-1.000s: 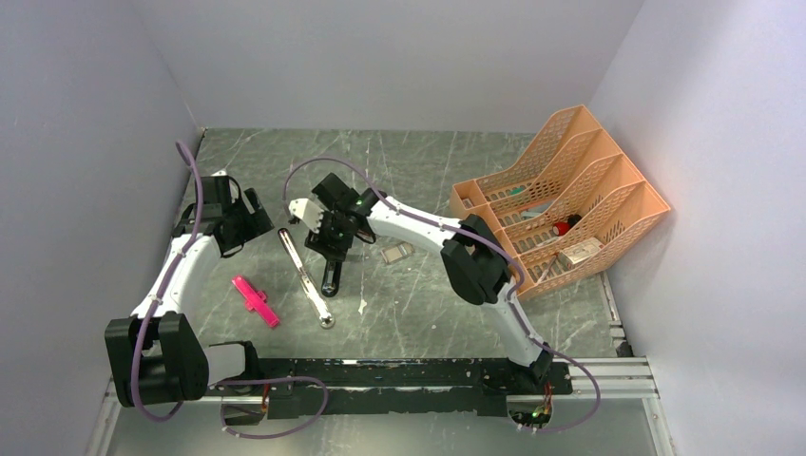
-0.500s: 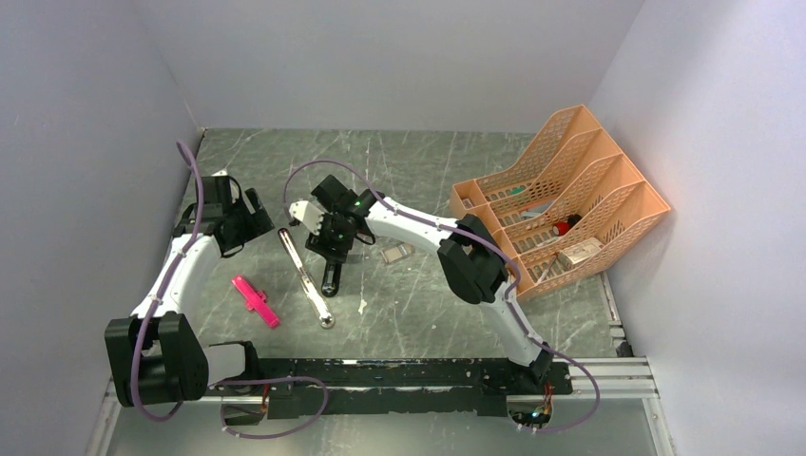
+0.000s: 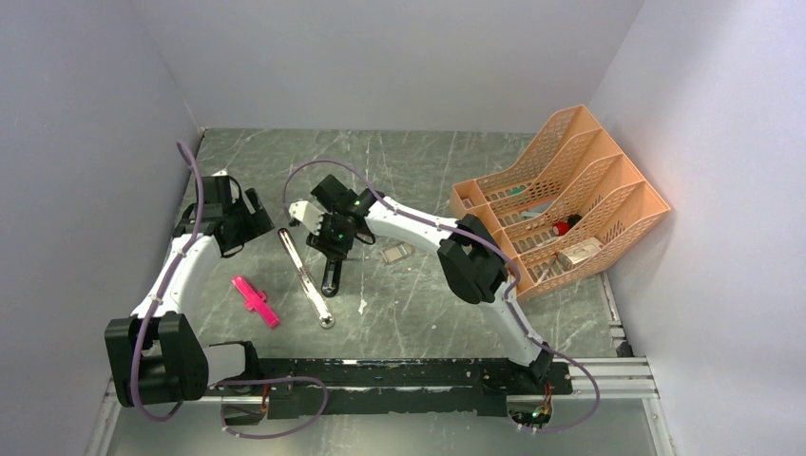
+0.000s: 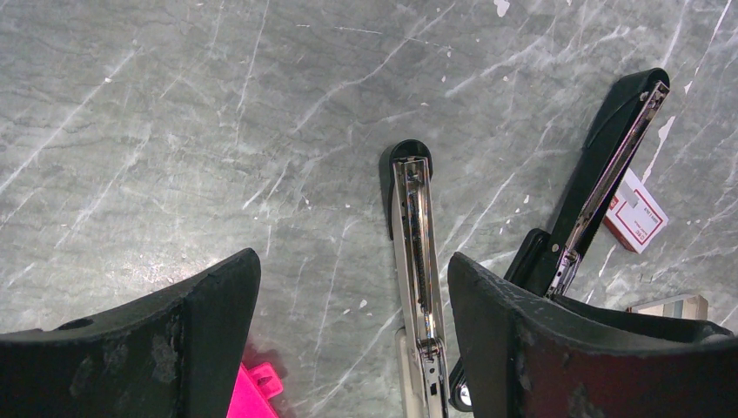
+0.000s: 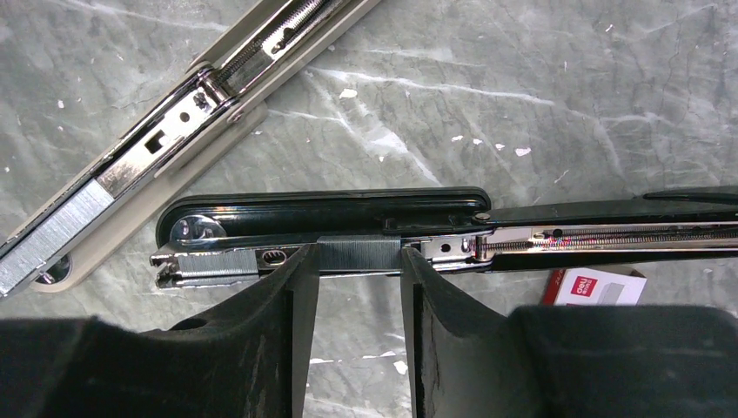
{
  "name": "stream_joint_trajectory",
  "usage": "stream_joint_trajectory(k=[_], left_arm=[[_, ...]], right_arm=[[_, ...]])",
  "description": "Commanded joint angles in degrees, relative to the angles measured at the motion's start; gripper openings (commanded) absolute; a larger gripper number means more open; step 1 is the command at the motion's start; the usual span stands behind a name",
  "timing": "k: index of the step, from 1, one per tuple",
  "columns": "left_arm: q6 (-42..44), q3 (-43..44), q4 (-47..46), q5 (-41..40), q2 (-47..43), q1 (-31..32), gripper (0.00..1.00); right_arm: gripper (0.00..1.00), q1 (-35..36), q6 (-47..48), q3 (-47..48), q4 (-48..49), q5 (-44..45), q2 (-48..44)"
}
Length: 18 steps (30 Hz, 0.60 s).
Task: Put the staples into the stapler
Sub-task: Pick up the stapler.
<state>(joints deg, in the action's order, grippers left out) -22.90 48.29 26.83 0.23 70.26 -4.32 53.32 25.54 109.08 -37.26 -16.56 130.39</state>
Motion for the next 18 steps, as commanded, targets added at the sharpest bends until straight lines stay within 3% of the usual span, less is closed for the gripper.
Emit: stream_joint_trajectory(k=[1, 18], left_arm=[[0.6, 1.9, -0.9, 0.3, -0.8, 0.4, 0.83], [0.6, 2.0, -0.9, 0.2, -0.8, 0.4, 0.83]], right_arm=[[0.39, 0.0, -0.2, 1.9, -0.5, -0.8, -0.5], [0.39, 0.0, -0.7, -1.5, 1.9, 0.1, -6.2]])
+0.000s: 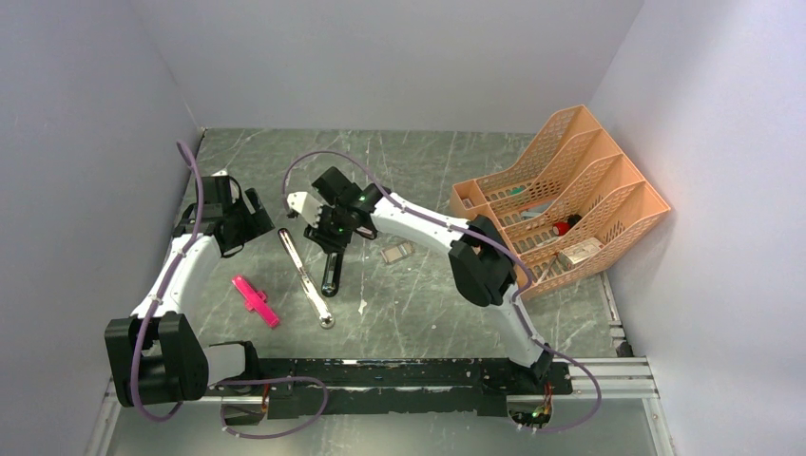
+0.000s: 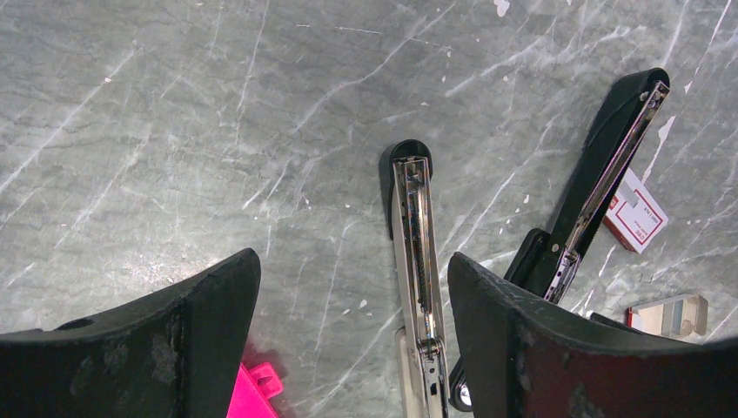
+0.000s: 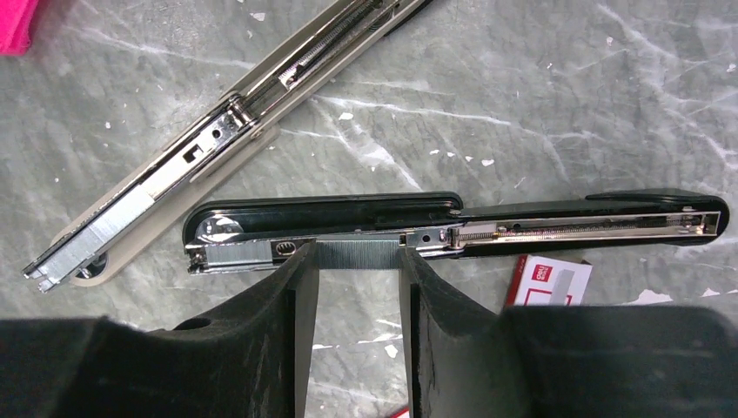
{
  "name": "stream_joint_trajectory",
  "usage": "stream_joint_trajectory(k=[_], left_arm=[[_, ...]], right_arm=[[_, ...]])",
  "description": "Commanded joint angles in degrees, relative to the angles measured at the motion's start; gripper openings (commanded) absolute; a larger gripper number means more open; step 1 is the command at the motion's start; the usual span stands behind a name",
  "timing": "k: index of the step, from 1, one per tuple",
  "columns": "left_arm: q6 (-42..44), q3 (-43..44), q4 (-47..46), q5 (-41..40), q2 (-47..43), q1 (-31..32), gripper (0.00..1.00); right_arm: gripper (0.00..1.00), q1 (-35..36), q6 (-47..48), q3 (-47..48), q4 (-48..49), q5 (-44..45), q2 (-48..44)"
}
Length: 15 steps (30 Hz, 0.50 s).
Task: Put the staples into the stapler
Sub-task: Pick up the stapler.
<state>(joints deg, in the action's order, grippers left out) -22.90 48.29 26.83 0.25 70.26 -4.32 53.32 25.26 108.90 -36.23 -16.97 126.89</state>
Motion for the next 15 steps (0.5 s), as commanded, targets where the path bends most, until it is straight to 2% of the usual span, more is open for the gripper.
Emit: stream_joint_trajectory(k=[1, 15], left_arm=[[0.6, 1.9, -0.9, 0.2, -0.8, 0.4, 0.83], [0.6, 1.8, -1.0, 0.3, -0.8, 0.5, 0.83]], right_arm=[[0.39, -0.1, -0.4, -1.4, 0.8, 0.6, -2.7], [0.39, 0.0, -0.5, -1.2, -0.8, 0.7, 0.2]])
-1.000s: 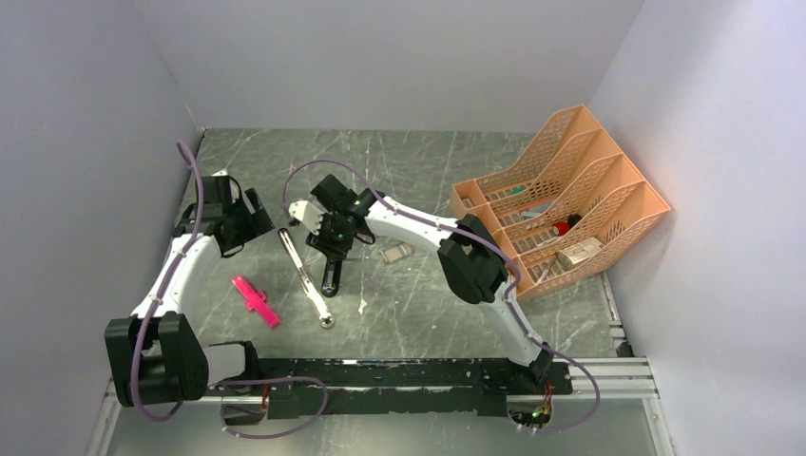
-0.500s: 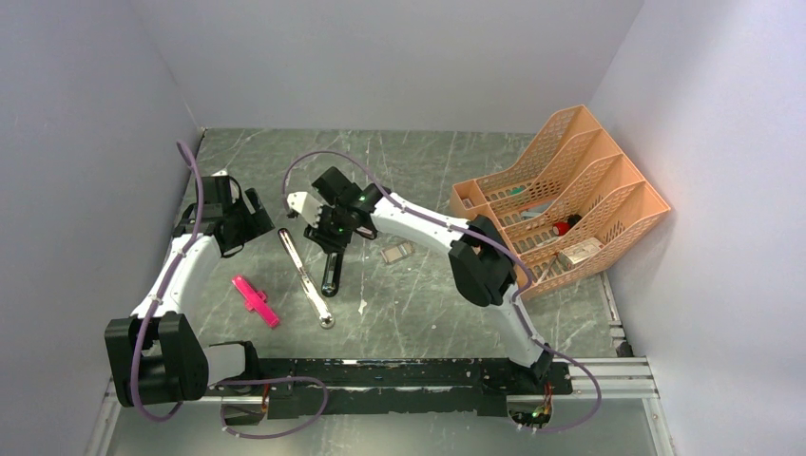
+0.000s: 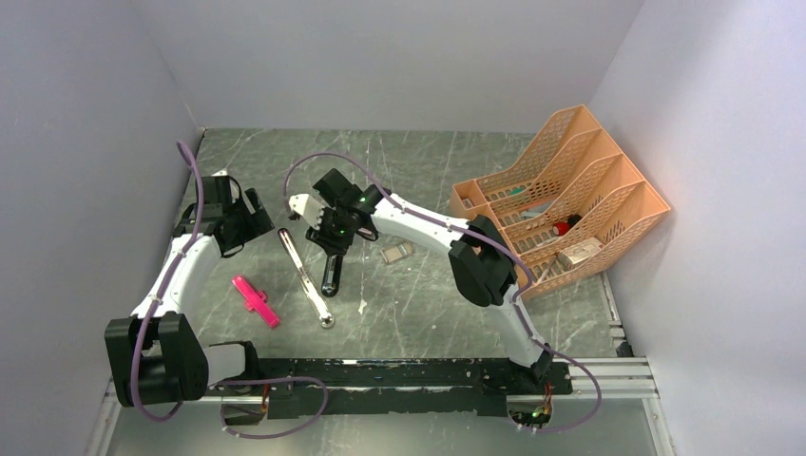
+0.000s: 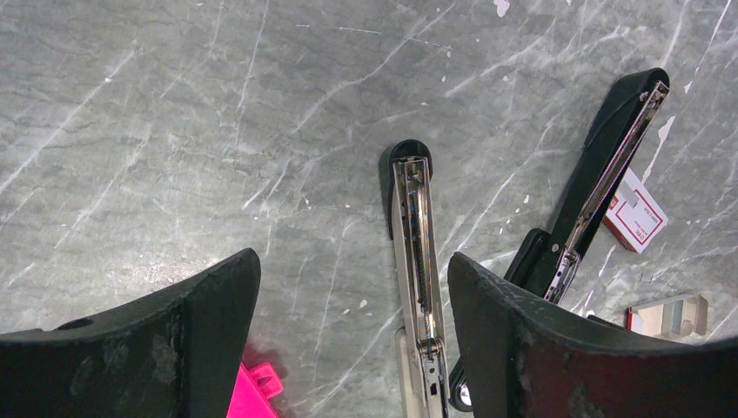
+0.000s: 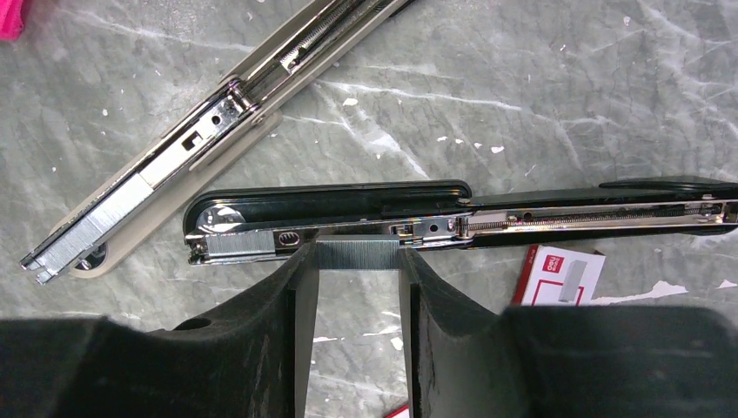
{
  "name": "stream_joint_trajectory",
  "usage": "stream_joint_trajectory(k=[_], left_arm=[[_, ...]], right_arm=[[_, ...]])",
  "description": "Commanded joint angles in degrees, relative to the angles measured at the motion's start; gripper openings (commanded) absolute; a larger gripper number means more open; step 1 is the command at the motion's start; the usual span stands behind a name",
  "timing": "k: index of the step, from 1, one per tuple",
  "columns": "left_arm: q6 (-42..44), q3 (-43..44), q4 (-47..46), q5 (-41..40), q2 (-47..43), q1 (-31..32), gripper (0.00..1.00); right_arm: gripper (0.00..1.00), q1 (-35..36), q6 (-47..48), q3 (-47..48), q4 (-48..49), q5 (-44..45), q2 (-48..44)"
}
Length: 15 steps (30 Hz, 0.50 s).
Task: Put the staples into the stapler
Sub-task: Pick up the stapler, then install the staple into the stapler.
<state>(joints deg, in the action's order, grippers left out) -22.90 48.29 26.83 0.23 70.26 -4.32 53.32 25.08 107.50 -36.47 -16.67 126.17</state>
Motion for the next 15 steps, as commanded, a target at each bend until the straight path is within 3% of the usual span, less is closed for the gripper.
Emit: stream_joint_trajectory(k=[1, 15], left_arm=[[0.7, 1.8, -0.9, 0.4, -0.8, 0.5, 0.83], [0.7, 1.8, -1.0, 0.3, -0.8, 0.5, 0.83]], right_arm=[[0.39, 0.0, -0.4, 0.4, -0.7, 0.4, 1.2], [0.39, 0.0, -0.8, 0.5, -0.7, 0.8, 2.6]])
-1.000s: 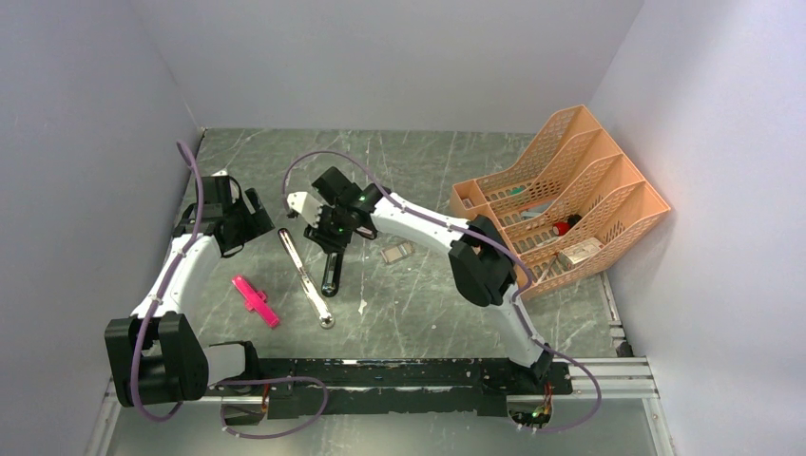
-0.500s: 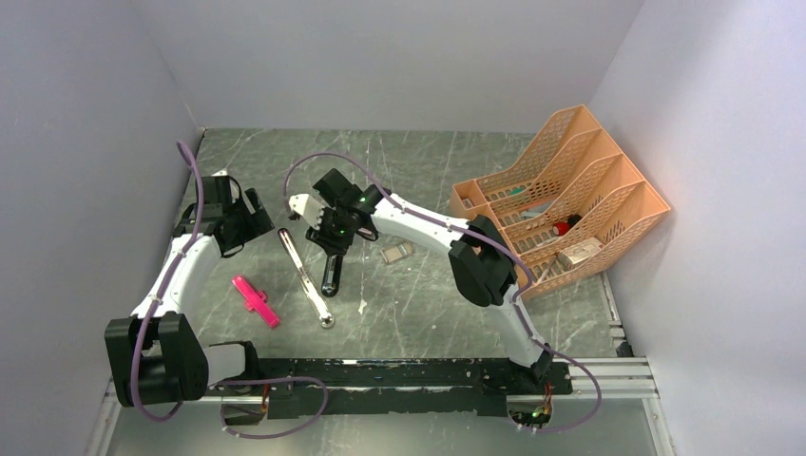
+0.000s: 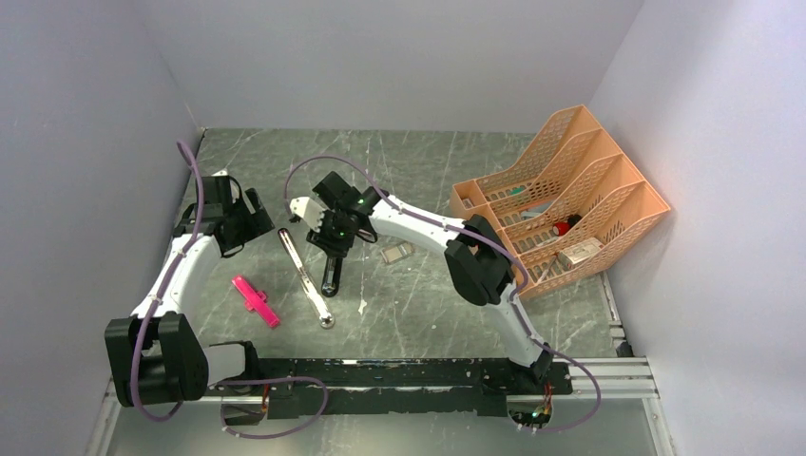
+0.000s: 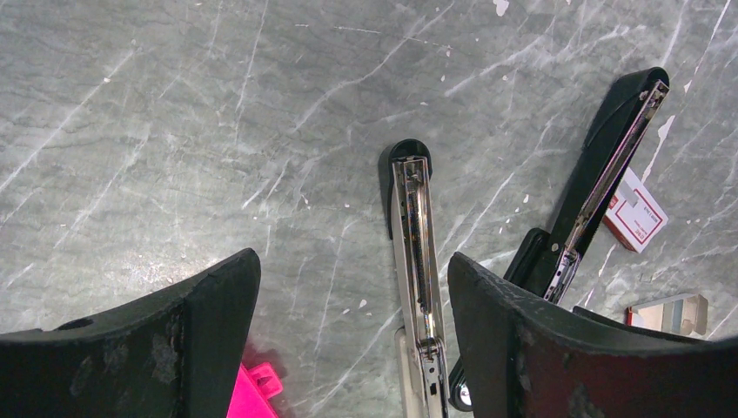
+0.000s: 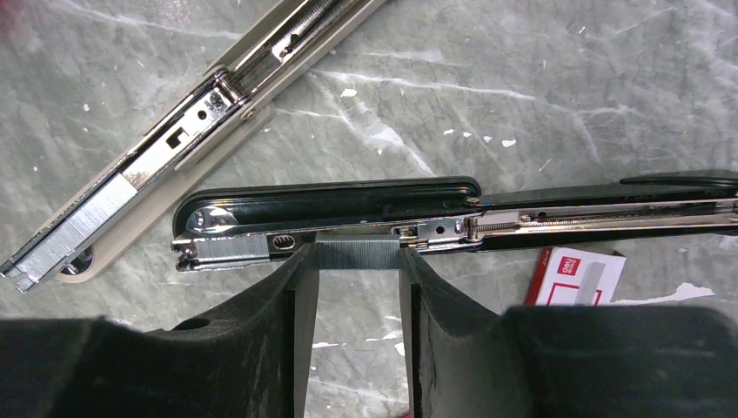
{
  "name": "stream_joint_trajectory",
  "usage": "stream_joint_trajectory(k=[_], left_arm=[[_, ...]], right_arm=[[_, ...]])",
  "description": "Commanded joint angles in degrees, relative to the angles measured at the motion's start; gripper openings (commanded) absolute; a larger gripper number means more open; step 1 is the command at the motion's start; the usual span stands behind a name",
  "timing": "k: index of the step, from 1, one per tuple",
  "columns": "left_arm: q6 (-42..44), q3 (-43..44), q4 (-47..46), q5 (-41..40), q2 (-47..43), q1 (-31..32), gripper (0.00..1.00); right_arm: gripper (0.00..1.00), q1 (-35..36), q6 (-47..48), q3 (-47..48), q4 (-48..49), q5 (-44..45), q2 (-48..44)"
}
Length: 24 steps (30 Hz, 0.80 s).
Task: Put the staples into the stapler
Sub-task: Install the staple into the stapler.
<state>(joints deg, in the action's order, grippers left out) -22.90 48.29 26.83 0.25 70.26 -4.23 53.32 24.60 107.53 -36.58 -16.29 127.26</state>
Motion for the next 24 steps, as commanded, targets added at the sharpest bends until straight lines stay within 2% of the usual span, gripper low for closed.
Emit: stream_joint_trajectory(k=[1, 24], left_arm=[[0.7, 1.8, -1.0, 0.3, -0.8, 0.5, 0.83], [0.7, 1.9, -1.0, 0.3, -0.8, 0.5, 0.83]], right_arm=[[0.39, 0.0, -0.3, 0.5, -0.6, 0.4, 1.5], [0.39, 0.0, -0.5, 1.3, -0.8, -0.3, 2.7]])
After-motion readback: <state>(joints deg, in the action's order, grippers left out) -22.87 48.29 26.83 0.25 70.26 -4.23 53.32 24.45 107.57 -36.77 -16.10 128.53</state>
